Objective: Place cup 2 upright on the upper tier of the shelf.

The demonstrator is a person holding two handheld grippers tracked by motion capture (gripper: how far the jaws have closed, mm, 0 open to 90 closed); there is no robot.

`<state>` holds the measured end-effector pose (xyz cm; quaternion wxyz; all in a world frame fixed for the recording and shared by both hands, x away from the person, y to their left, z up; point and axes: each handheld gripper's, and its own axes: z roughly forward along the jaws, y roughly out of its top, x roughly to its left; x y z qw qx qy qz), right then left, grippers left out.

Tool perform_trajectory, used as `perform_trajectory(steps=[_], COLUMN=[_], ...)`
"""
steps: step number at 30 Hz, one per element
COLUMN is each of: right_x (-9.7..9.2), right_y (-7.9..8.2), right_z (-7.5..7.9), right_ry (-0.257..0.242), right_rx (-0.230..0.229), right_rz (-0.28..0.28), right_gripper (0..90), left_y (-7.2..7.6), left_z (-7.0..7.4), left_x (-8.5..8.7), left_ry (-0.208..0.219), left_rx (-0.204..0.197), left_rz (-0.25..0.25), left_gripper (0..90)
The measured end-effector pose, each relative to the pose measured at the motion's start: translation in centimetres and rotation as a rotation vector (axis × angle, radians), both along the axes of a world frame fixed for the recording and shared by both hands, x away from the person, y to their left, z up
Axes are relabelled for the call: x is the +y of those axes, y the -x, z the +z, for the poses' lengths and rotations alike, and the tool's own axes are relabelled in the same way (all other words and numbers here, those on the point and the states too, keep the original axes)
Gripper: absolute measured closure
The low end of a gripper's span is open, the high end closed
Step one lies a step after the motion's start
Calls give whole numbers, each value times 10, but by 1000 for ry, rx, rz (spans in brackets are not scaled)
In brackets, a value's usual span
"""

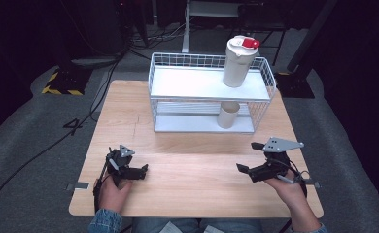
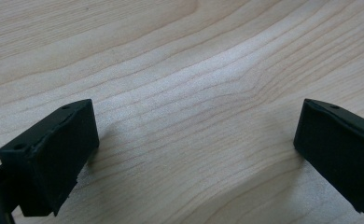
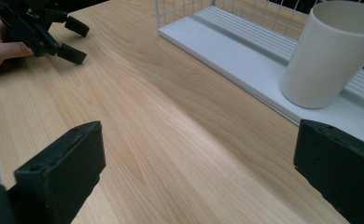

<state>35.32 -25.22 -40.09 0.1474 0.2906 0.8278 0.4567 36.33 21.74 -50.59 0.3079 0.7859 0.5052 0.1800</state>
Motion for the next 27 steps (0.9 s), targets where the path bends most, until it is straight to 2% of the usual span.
perform_trajectory(steps=[1,4,8,10,12,13,19,27], right_x=[0,-3,-1,-2,-1,-1,-1,-2], right_y=[0,1,2,3,3,3,0,-3], right_z=[0,-15,-28,-35,-46,-46,-69,-85], right_ry=[0,-18,40,25,35,35,42,61], right_rx=[0,14,25,33,57,57,95,105], right_rz=[0,5,15,12,6,6,-28,-63], right_gripper=[26,31,31,32,31,31,31,32], left_y=[0,0,0,0,0,0,0,0], left_z=[0,0,0,0,0,0,0,0], left_x=[0,0,0,0,0,0,0,0], left_ry=[-1,0,1,0,0,0,0,0], left_rx=[0,0,0,0,0,0,0,0], left_rz=[1,1,3,1,1,1,0,1], left_gripper=[4,4,4,4,4,4,4,4])
